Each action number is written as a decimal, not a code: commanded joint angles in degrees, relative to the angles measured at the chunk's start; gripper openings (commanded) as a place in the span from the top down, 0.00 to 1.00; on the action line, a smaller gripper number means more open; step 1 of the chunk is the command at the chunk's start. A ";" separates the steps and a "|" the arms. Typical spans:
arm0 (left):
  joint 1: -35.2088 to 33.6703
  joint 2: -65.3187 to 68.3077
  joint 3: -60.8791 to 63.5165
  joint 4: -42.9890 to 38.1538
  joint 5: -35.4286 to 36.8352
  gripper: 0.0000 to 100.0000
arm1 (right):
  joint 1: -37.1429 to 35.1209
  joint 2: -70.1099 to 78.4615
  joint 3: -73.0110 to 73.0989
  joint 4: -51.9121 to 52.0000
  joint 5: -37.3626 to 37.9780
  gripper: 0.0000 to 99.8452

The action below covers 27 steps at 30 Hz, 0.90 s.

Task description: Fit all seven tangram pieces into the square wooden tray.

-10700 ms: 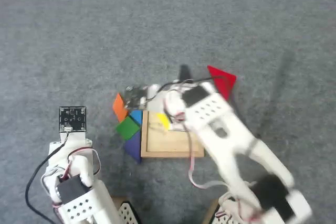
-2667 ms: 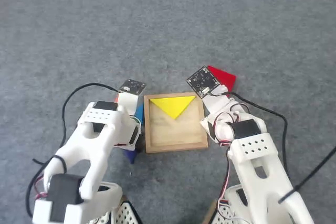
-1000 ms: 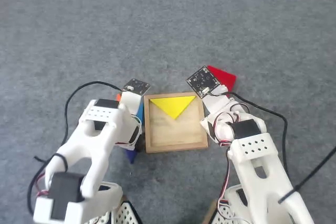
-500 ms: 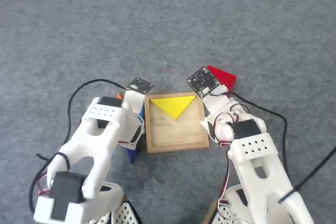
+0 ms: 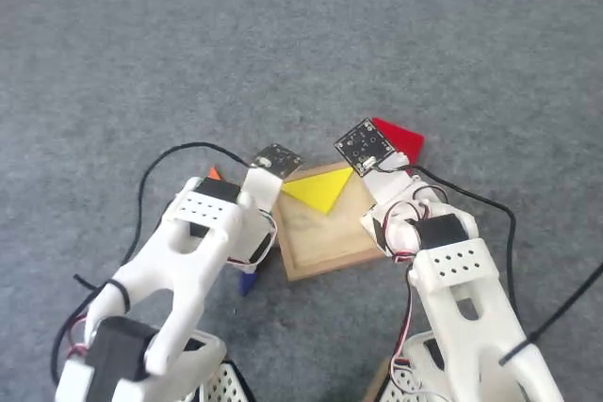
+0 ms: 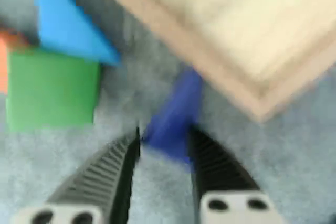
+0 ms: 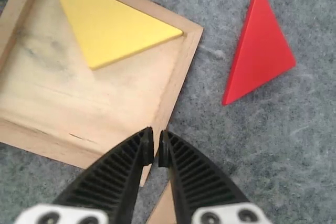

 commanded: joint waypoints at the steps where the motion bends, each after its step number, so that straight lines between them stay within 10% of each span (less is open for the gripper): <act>1: 1.05 0.88 1.10 0.00 -0.35 0.93 | 0.84 -2.42 -0.44 -0.84 -0.35 0.96; 27: 12.13 0.88 -1.01 0.70 -2.81 0.99 | 0.92 -2.51 -0.44 -0.66 -0.26 0.96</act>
